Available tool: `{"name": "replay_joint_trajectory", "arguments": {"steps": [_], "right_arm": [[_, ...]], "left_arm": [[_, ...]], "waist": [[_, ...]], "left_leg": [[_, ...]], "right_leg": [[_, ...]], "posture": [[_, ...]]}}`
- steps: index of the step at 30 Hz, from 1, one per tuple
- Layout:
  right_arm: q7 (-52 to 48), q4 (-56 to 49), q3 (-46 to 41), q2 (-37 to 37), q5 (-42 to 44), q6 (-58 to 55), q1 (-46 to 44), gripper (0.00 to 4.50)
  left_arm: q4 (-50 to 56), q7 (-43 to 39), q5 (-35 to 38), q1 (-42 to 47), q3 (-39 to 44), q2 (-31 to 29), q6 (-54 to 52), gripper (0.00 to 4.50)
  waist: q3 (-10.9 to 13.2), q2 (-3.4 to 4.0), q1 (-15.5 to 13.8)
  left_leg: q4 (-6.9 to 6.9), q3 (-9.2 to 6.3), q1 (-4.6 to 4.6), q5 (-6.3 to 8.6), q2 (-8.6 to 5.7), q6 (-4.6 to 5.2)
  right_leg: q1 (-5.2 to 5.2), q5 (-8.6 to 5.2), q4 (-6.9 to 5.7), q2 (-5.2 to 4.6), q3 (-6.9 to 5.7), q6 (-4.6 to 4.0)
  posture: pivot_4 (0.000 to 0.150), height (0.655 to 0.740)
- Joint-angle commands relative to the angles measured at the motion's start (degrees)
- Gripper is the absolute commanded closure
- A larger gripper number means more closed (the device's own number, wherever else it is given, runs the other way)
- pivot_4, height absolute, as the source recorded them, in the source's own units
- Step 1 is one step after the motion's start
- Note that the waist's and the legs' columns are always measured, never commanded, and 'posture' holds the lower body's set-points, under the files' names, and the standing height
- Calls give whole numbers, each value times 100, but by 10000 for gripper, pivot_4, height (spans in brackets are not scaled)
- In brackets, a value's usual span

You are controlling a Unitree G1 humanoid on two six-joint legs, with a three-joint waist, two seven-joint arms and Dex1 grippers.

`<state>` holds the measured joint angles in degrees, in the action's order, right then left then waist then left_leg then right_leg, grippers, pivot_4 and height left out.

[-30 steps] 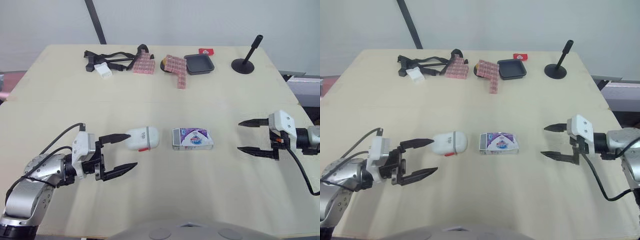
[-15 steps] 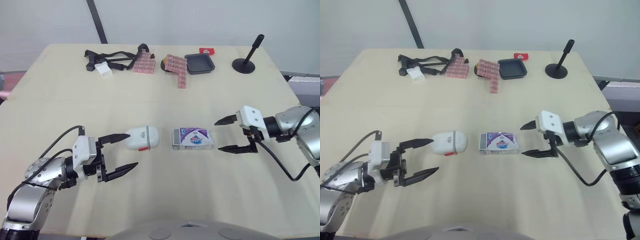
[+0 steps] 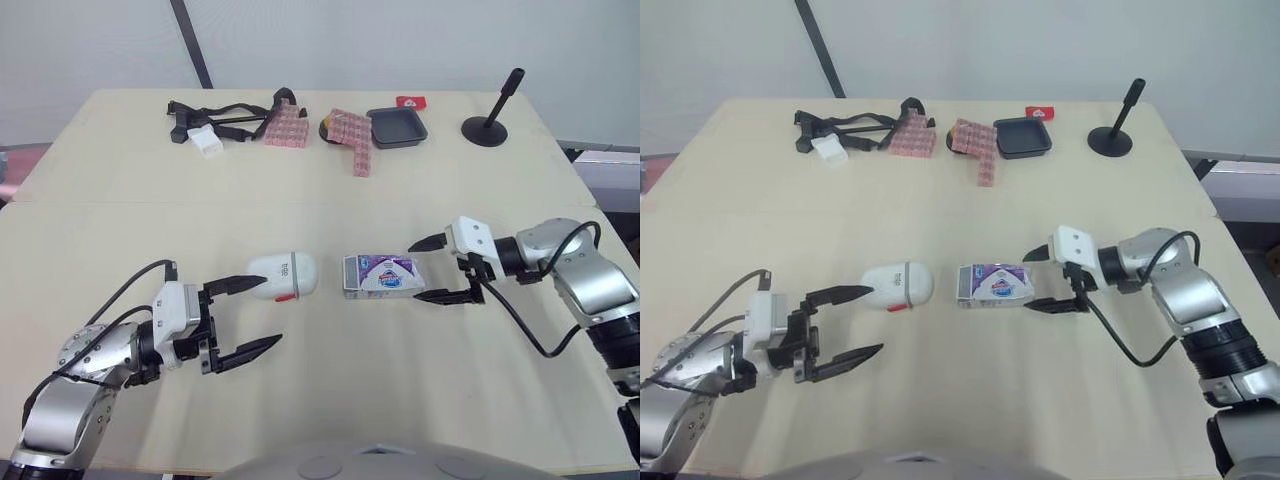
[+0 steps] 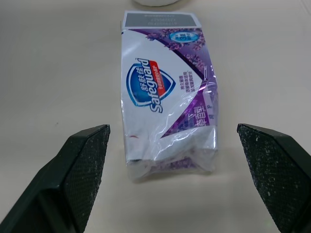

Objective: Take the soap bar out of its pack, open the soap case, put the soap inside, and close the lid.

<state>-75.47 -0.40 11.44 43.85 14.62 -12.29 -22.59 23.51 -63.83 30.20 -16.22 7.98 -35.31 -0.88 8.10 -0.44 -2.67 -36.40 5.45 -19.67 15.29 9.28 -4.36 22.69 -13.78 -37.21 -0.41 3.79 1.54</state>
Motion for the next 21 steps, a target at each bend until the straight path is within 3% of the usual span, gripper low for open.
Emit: {"name": "replay_joint_trajectory", "arguments": {"steps": [1, 21], "right_arm": [[30, 40, 3, -79, -57, 104, -120, 0], [126, 265, 111, -292, -307, 458, -16, 0]], "left_arm": [[184, 63, 13, 43, -26, -21, 47, 350], [371, 401, -10, 108, -255, -12, -41, 350]], "waist": [[0, 0, 2], [0, 1, 23]], "left_leg": [[0, 0, 0, -1, 0, -1], [0, 0, -7, -5, 1, -10]], "right_leg": [[0, 0, -1, 0, 0, 0], [-2, 2, -5, 3, 0, 2]], "posture": [[1500, 7374], [1500, 7374]]}}
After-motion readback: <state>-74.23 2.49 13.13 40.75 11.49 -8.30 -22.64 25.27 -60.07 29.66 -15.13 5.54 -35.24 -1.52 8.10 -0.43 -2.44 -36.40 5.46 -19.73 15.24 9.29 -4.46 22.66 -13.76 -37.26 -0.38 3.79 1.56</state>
